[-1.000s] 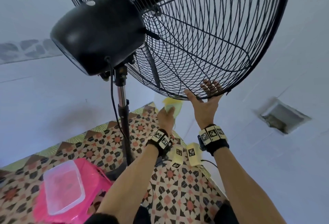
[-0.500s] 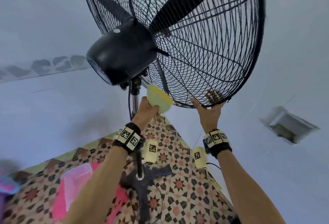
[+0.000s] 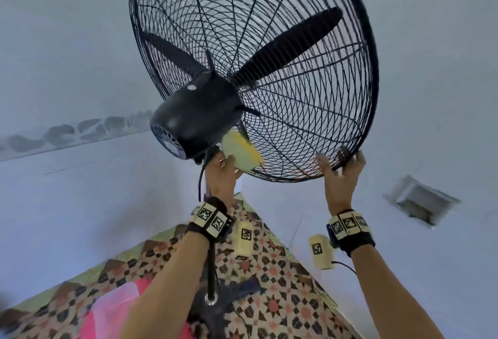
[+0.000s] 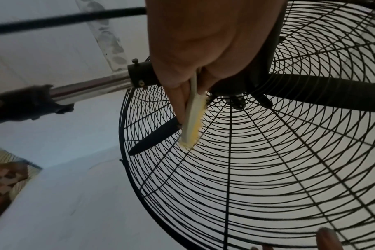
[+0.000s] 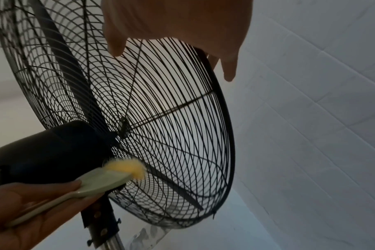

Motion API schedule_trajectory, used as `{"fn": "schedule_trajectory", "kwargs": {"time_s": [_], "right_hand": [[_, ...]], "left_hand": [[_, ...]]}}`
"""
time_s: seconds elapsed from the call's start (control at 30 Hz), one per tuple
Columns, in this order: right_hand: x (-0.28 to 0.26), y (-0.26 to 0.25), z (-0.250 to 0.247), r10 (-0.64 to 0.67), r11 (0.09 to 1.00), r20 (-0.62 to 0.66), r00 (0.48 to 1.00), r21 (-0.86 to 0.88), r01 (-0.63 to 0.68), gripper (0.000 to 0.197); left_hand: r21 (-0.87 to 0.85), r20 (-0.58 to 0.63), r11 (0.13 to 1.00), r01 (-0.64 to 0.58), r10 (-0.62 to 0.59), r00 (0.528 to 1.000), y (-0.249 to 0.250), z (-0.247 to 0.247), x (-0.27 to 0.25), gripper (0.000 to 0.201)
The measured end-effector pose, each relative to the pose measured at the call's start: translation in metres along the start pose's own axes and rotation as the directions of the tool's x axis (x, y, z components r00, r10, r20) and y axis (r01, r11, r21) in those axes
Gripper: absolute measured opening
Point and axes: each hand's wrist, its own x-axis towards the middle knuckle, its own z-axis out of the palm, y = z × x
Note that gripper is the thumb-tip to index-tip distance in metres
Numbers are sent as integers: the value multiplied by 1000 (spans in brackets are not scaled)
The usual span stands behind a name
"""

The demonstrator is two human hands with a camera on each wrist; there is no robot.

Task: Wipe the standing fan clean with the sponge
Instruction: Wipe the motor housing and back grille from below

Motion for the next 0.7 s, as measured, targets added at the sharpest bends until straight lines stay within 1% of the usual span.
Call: {"fn": "schedule_trajectory", "kwargs": {"time_s": [0.03, 0.07, 0.13, 0.17, 0.23, 0.27, 0.33, 0.37, 0.4, 0.47, 0.5, 0.6, 0.7], "right_hand": [[2, -8, 1, -35, 999, -15, 999, -27, 34, 99], [4, -17, 3, -55, 995, -21, 998, -90, 53, 103], [8, -31, 8, -72, 978, -17, 997, -197, 68, 111], [10, -35, 9, -91, 973, -13, 996, -213, 86, 107], [12, -39, 10, -116, 968, -17, 993, -226, 109, 93], [12, -40, 10, -115, 967, -17, 993, -232, 108, 86], [9, -39, 11, -98, 971, -22, 995, -222, 91, 82], [8, -40, 12, -95, 973, -24, 995, -214, 88, 83], [7, -40, 12, -104, 973, -24, 994, -212, 96, 82], [4, -40, 11, -113, 970, -26, 993, -218, 104, 79], [3, -39, 11, -112, 970, -24, 993, -220, 104, 77], [4, -40, 8, -120, 966, -11, 993, -233, 114, 71], [3, -39, 7, -122, 965, -17, 992, -234, 115, 69]], "left_hand": [[15, -16, 1000, -6, 6, 1000, 3, 3, 3, 20], [31, -31, 999, -17, 18, 999, 6, 6, 3, 19], [117, -46, 991, -62, 68, 997, 8, 9, 3, 19], [164, -23, 982, -96, 101, 995, 7, 9, 5, 16], [209, 92, 965, -157, 141, 986, 11, 9, 1, 16], [192, 138, 967, -169, 144, 980, 14, 9, 0, 19], [150, 171, 975, -162, 135, 976, 19, 6, 1, 20], [135, 166, 979, -150, 126, 978, 18, 3, 3, 21], [143, 138, 979, -145, 125, 983, 18, 3, 2, 19], [195, 65, 968, -160, 150, 987, 16, 5, -1, 10], [214, 57, 961, -177, 168, 984, 13, 6, -3, 6], [158, 106, 967, -198, 183, 977, 22, 15, -15, 9], [90, 99, 978, -190, 181, 978, 23, 12, -11, 17]]}}
